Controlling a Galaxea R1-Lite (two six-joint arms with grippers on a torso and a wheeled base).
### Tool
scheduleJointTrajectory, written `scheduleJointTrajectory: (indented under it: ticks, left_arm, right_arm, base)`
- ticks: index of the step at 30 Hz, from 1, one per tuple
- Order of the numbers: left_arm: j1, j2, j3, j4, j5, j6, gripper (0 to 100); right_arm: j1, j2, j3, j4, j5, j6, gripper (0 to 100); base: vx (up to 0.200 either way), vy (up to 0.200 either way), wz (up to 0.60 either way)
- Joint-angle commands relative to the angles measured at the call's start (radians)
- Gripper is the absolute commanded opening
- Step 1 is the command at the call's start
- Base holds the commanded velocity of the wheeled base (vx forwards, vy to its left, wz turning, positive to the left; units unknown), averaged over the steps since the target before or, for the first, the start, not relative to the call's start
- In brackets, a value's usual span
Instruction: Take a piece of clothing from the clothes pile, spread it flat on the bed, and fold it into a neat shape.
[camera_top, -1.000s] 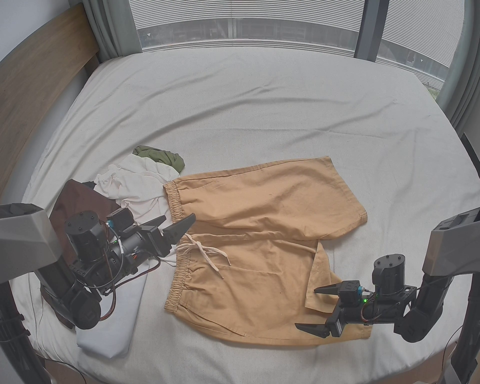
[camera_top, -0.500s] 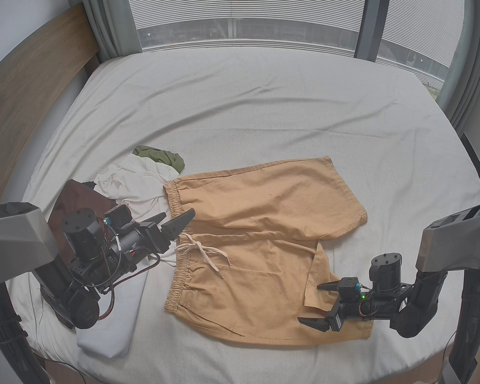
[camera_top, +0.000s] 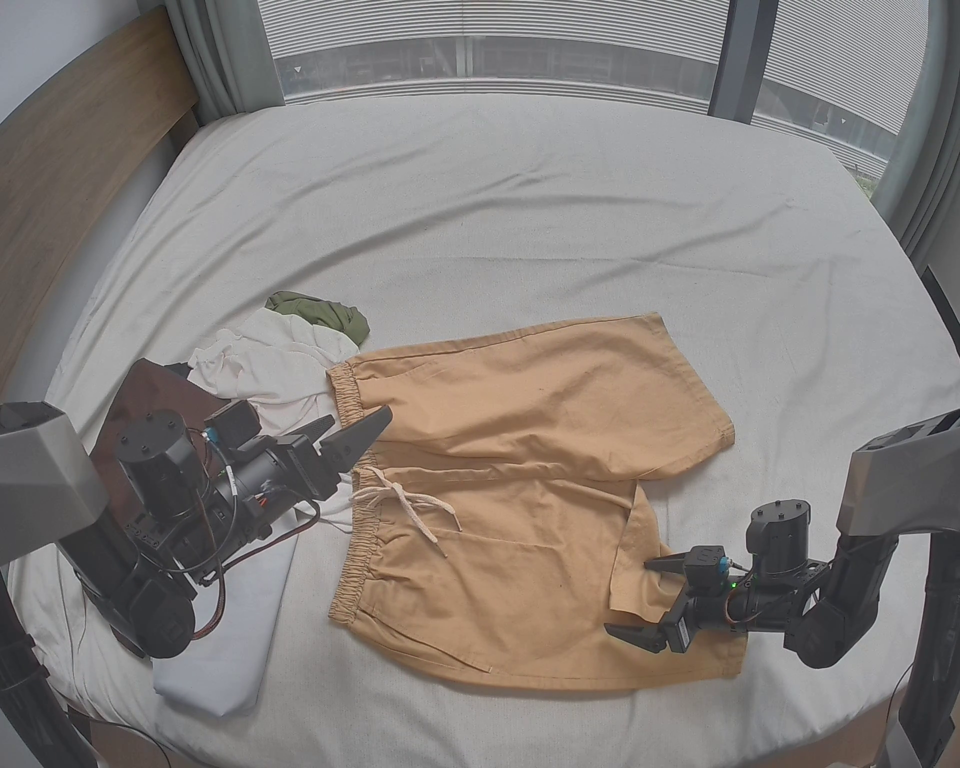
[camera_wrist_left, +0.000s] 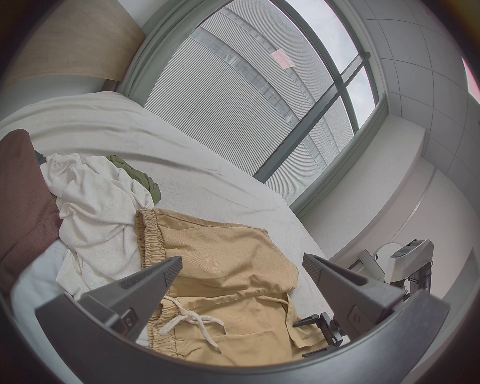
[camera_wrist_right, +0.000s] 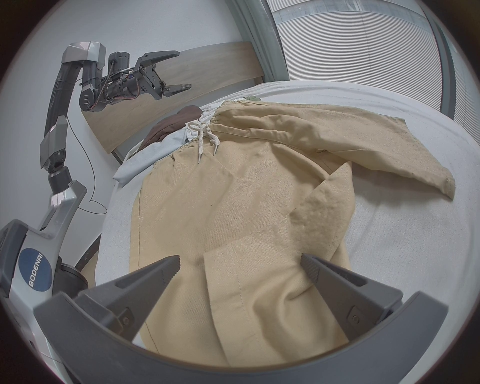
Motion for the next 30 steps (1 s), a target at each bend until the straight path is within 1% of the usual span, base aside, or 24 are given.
scheduleJointTrajectory:
  ticks: [1,3,9,17,18,23,24,25,26,27,30]
  left_arm:
    - [0.003,0.0,0.0,-0.002,0.0,-0.001,100]
    - [0.003,0.0,0.001,-0.002,0.0,-0.001,100]
    - [0.001,0.0,0.0,-0.002,0.0,-0.001,100]
    - [0.003,-0.001,0.001,-0.002,0.001,-0.001,100]
    - [0.003,0.0,0.0,-0.002,0.001,-0.001,100]
    - [0.001,0.0,0.0,-0.002,0.001,-0.001,100]
    - [0.001,0.0,0.0,-0.002,0.001,-0.001,100]
    - [0.001,0.0,0.0,-0.002,0.001,-0.001,100]
    - [0.001,-0.001,-0.002,-0.002,0.001,0.001,100]
    - [0.001,-0.001,-0.002,-0.002,0.001,0.001,100]
    - [0.001,-0.001,-0.002,-0.002,0.001,0.001,100]
  right_arm:
    - [0.002,0.001,0.001,0.0,-0.001,-0.001,0]
    - [0.004,0.0,-0.002,0.0,-0.018,0.001,0]
    - [-0.001,-0.005,0.002,-0.002,-0.018,0.001,0]
    - [-0.041,-0.078,0.013,-0.003,-0.018,0.001,0]
    - [-0.075,-0.101,0.024,-0.006,-0.018,0.001,0]
    - [-0.185,-0.137,0.038,-0.011,-0.017,0.001,0]
    - [-0.204,-0.137,0.036,-0.013,-0.017,0.001,0]
    - [-0.204,-0.137,0.036,-0.013,-0.017,0.001,0]
    - [-0.24,-0.137,0.035,-0.014,-0.017,0.003,0]
    - [-0.256,-0.137,0.033,-0.016,-0.017,0.004,0]
    - [-0.285,-0.129,0.024,-0.032,-0.014,0.012,0]
  base:
    - [0.0,0.0,0.0]
    - [0.0,0.0,0.0]
    - [0.0,0.0,0.0]
    - [0.0,0.0,0.0]
    - [0.0,0.0,0.0]
    - [0.0,0.0,0.0]
    - [0.0,0.0,0.0]
    - [0.0,0.0,0.0]
    - [0.0,0.0,0.0]
    - [0.0,0.0,0.0]
    - [0.0,0.0,0.0]
